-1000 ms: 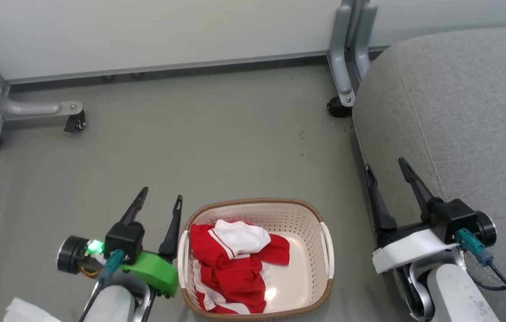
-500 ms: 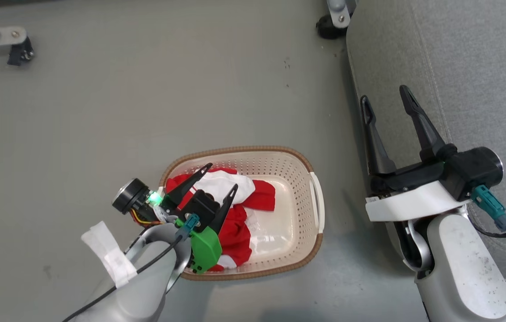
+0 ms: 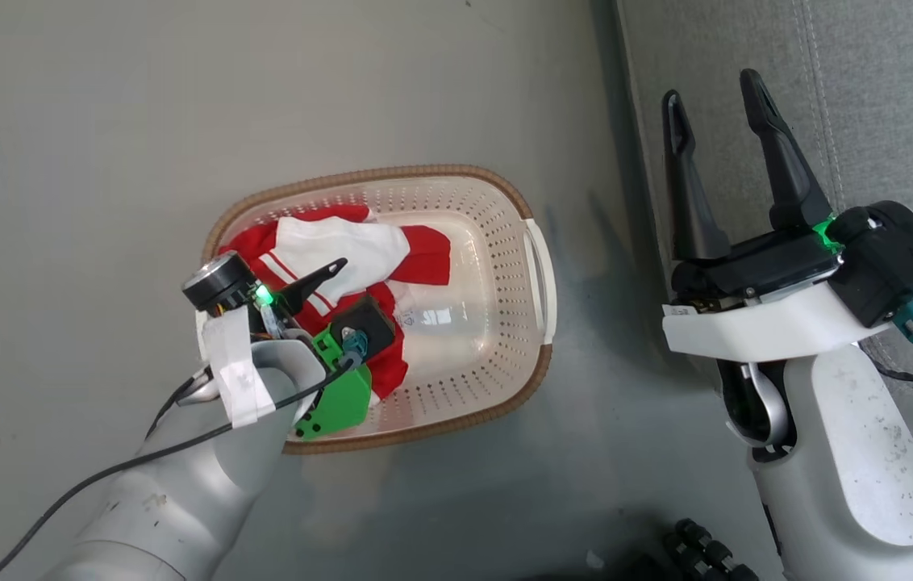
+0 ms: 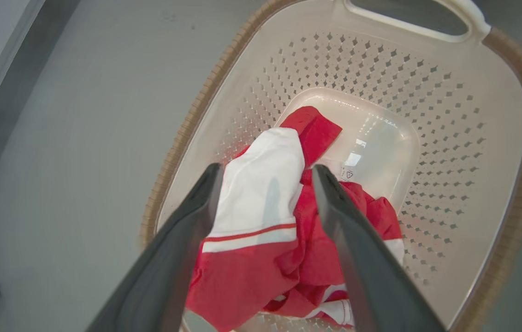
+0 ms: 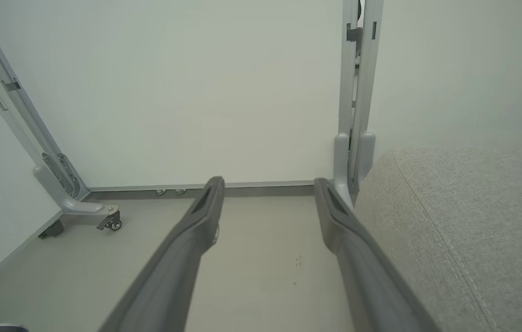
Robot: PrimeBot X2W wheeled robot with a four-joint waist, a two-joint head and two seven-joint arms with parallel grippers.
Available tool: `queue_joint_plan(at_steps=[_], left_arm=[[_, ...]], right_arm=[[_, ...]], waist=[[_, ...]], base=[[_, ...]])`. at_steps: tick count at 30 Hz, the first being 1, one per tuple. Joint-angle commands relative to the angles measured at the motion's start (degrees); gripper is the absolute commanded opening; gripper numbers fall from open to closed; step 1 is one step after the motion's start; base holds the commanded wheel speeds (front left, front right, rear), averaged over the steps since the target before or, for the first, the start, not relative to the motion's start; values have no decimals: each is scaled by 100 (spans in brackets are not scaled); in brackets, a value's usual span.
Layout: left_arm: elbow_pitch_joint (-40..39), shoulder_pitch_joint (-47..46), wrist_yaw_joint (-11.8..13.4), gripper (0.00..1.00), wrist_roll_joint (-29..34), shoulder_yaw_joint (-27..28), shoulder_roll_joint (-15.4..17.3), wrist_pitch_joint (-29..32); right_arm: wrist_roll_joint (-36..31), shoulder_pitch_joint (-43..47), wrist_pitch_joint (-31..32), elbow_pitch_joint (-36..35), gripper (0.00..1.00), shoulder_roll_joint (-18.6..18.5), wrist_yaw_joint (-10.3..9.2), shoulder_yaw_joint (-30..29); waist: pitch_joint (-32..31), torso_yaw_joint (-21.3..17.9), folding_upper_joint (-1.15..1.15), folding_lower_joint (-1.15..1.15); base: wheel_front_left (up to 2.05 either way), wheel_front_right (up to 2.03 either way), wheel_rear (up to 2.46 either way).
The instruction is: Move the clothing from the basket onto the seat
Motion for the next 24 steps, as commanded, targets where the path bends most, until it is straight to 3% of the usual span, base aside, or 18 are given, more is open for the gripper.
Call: queue_joint_plan(at_steps=[1, 17, 23, 24], left_arm=[[112, -206, 49, 100, 50, -30, 51, 23], [1097, -1136, 384, 100, 257, -276, 391, 651], [1223, -1289, 361, 100, 272, -375, 512, 906], [1252, -1297, 344, 96, 241, -368, 524, 1001]], right_arm=[[47, -133, -19, -60, 100, -5, 1, 36], [442, -344, -18, -270, 100, -5, 1, 234], [553, -383, -18, -276, 100, -6, 1, 317], [558, -390, -18, -278, 100, -6, 1, 326]], waist=[[713, -421, 0, -1], [1603, -808, 0, -1], [1705, -861, 0, -1], [1718, -871, 0, -1]], base=[[0, 0, 0], [0, 0, 0], [0, 0, 0], [0, 0, 0]])
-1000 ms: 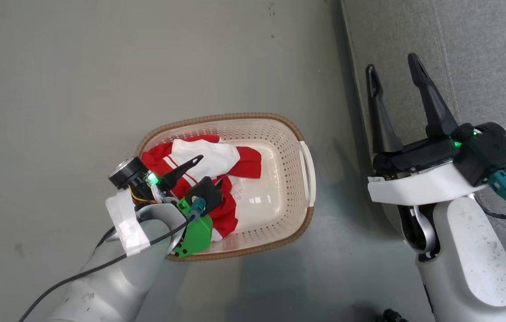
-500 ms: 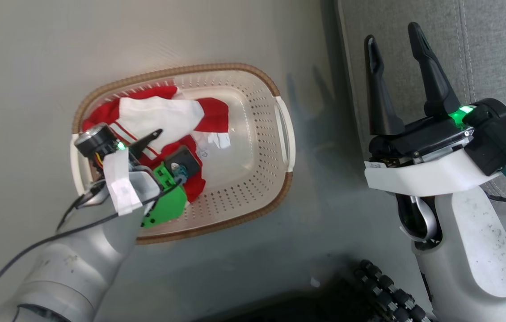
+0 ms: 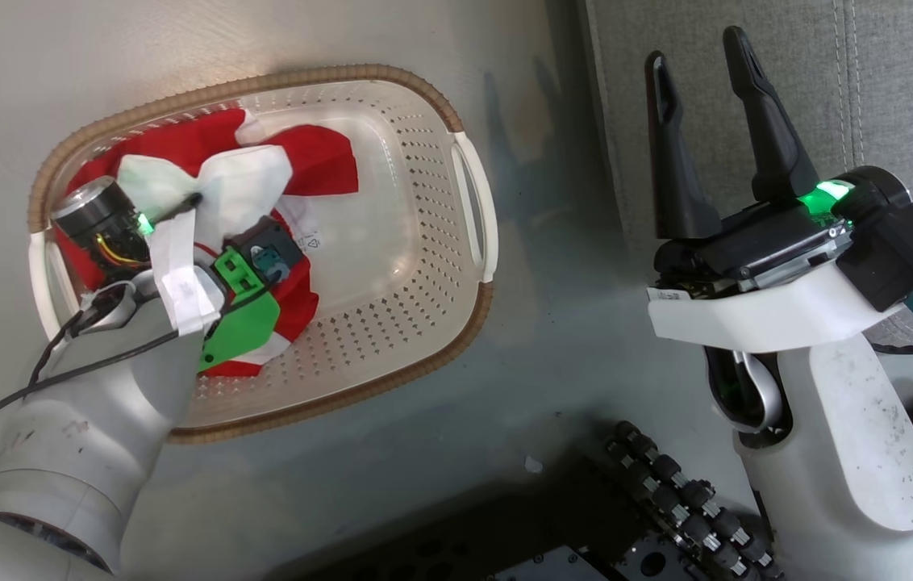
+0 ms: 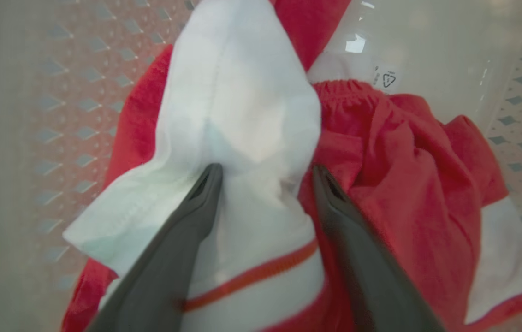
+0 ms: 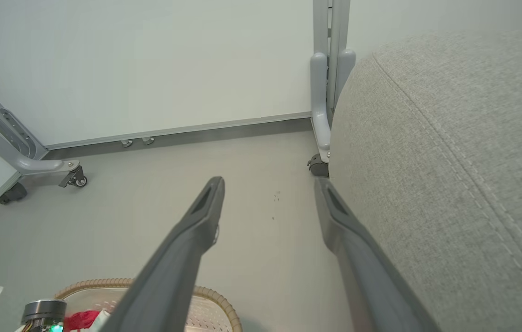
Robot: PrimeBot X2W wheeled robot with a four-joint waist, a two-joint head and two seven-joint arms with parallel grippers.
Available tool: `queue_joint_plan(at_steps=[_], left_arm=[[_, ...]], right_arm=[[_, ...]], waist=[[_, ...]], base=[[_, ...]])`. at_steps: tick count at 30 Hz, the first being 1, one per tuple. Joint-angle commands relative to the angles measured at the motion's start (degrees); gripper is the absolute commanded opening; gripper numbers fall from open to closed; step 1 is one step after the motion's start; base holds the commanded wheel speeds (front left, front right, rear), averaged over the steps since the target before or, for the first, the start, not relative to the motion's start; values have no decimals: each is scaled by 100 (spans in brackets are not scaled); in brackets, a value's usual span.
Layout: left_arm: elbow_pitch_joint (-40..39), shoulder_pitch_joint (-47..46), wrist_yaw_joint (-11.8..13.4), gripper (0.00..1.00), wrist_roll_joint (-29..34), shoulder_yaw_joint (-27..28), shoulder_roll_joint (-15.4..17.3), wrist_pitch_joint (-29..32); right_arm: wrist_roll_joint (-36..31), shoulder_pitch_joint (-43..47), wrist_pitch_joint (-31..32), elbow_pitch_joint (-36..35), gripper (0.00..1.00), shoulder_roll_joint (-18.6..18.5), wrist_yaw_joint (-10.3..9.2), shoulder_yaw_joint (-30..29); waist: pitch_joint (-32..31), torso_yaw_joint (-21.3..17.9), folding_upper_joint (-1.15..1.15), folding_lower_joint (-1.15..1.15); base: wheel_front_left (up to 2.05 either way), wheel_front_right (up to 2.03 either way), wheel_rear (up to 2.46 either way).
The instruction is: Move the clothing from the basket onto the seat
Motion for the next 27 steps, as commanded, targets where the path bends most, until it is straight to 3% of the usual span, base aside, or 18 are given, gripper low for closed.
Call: queue_joint_plan(at_steps=[1, 2, 3, 7, 15, 27], left_arm=[[41, -86, -44, 48, -66, 8, 86, 112], [54, -107, -56, 15, -55, -19, 88, 139], [68, -123, -69, 0, -77, -17, 89, 213], [100, -141, -110, 0, -145, -42, 121, 338], [110, -78, -186, 0, -323, -31, 62, -88], [-90, 300, -436, 0, -1475, 581, -480, -1118]], right_arm=[[42, -87, -18, -20, 100, -6, 1, 18], [52, -98, -18, -19, 100, -6, 1, 24], [50, -108, -18, -16, 100, -6, 1, 27], [7, -119, -18, -5, 100, -6, 1, 20], [-59, -76, -18, 57, 100, -6, 1, -64], [-351, 319, -18, 372, 100, -10, 1, -151]], waist=[[59, -58, 0, -1], [70, -67, 0, -1], [78, -73, 0, -1], [74, -91, 0, -1], [-155, -18, 0, -1], [-1184, 422, 0, -1]], base=[[0, 0, 0], [0, 0, 0], [0, 0, 0], [0, 0, 0], [0, 0, 0], [0, 0, 0]])
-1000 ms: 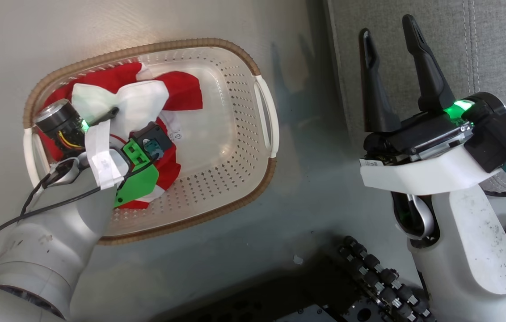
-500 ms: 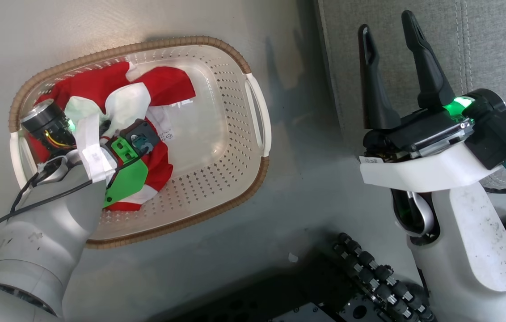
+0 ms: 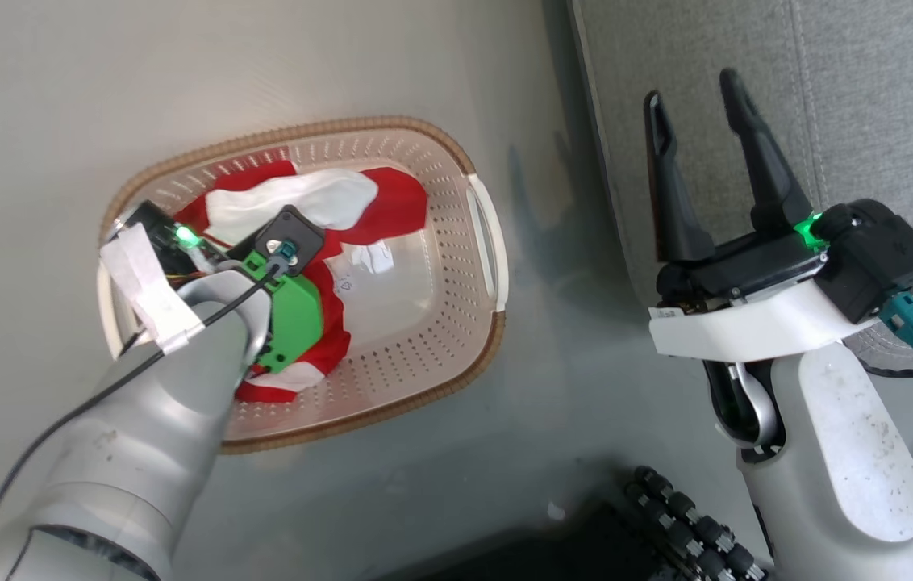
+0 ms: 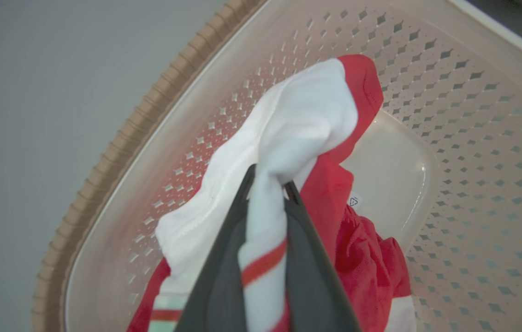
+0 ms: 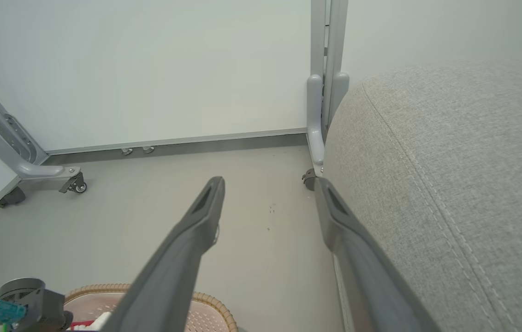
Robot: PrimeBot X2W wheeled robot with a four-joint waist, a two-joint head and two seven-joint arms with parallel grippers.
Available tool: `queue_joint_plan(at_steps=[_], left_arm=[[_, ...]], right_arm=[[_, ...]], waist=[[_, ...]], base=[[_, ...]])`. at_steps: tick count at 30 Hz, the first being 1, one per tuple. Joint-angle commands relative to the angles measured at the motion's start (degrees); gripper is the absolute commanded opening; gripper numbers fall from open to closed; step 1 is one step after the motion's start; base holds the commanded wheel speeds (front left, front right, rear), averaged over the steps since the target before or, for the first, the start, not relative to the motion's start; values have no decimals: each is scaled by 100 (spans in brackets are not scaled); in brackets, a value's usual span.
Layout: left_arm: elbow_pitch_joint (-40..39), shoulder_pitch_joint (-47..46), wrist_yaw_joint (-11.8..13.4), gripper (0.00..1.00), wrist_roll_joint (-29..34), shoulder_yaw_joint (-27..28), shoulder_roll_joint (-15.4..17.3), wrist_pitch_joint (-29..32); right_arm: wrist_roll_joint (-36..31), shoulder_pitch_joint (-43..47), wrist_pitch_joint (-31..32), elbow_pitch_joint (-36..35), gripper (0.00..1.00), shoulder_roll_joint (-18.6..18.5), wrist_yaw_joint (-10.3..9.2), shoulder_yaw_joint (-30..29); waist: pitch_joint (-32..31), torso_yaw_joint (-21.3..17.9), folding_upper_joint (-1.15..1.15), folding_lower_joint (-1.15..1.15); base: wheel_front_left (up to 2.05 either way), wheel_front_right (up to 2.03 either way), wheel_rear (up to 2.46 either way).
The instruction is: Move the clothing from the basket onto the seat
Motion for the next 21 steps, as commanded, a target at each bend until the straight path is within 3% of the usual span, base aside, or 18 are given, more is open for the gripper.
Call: queue_joint_plan(at_steps=[1, 10, 21], left_arm=[[-91, 137, -36, 0, -162, 68, -90, -62], [-1247, 767, -43, 0, -1146, 301, -287, -185], [-3509, 1888, -10, 0, -1998, 1014, 133, -179]], right_arm=[[-47, 111, -19, 41, 100, -17, 1, -7], [-199, 499, -19, 279, 100, -16, 1, -96], [-324, 856, -18, 469, 100, -16, 1, -160]], waist=[[-487, 261, 0, 0], [-1350, 607, 0, 0], [-2153, 839, 0, 0]], base=[[0, 0, 0], [0, 0, 0], [0, 0, 0]])
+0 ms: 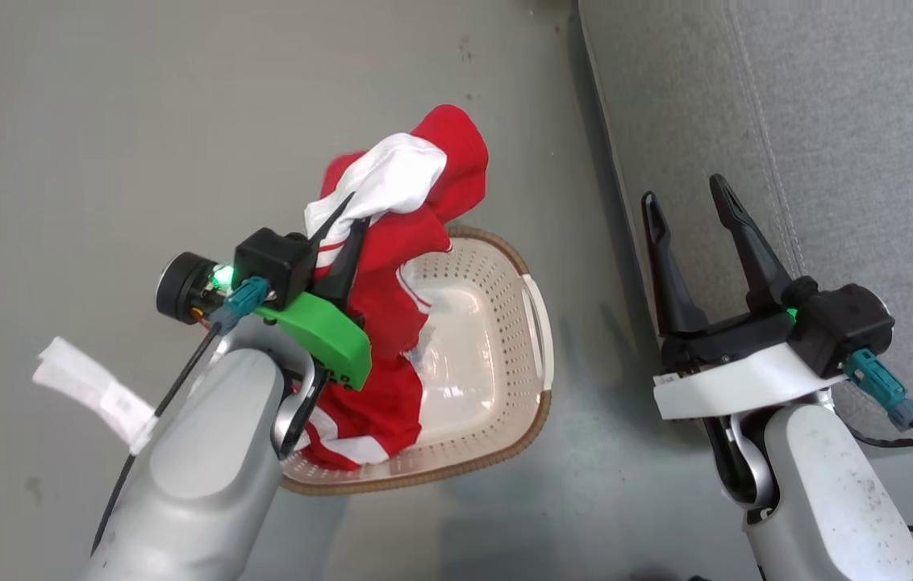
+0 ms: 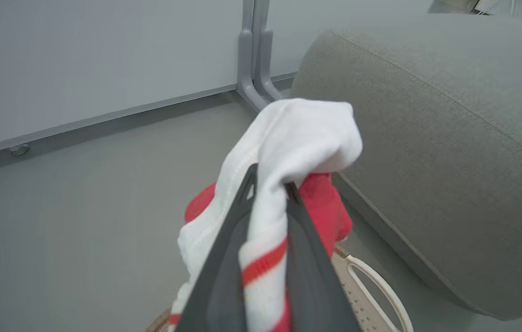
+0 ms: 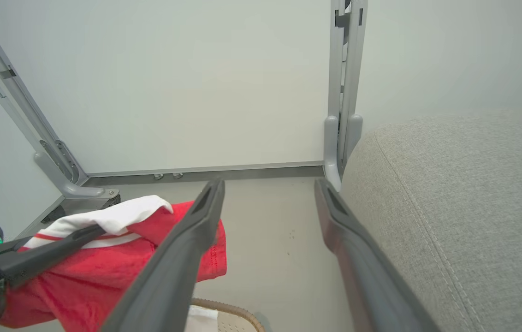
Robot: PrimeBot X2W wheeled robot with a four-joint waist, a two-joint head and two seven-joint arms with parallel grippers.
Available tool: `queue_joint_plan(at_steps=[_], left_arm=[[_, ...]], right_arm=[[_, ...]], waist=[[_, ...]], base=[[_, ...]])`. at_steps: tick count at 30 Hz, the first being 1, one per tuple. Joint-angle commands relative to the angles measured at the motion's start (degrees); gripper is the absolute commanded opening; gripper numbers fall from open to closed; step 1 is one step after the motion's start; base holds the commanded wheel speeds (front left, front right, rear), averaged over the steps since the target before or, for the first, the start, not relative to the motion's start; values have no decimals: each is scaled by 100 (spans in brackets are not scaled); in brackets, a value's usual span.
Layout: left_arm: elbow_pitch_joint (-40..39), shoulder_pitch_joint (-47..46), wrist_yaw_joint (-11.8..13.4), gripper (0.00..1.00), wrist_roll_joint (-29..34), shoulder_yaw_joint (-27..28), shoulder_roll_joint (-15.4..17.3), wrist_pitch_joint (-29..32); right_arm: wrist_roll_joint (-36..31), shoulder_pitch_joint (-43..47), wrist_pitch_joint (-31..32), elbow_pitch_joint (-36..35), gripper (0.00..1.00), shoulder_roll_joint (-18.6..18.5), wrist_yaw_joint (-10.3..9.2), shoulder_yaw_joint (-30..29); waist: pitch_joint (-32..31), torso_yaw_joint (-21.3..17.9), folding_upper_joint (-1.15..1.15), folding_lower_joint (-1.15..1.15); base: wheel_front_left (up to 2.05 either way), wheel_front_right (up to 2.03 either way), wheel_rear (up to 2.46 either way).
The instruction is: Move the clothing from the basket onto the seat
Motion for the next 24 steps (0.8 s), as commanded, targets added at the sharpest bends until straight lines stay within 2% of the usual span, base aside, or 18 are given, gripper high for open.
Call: queue_joint_plan(at_steps=[1, 4, 11, 17, 24], left_arm=[[-252, 194, 31, 0, -50, 89, 70, -18], [-1075, 543, 72, 0, -159, 279, 190, -18], [-2380, 986, 88, 0, -303, 611, 280, -19], [-3154, 1237, 67, 0, -408, 891, 323, -19], [-3671, 1668, 130, 0, -316, 1178, 330, -19]], right_arm=[[-23, 138, -18, 31, 100, -18, 1, -4], [-55, 250, -18, 66, 100, -19, 1, -27], [-106, 422, 103, 36, 100, -17, 1, -49], [-128, 599, 244, -50, 100, -18, 1, -62], [-130, 901, 418, -162, 100, -17, 1, -34]], waist=[[-413, 220, 0, 0], [-640, 307, 0, 0], [-969, 443, 0, 0], [-1252, 541, 0, 0], [-1652, 589, 0, 0]], base=[[0, 0, 0], [0, 0, 0], [0, 0, 0], [0, 0, 0], [0, 0, 0]])
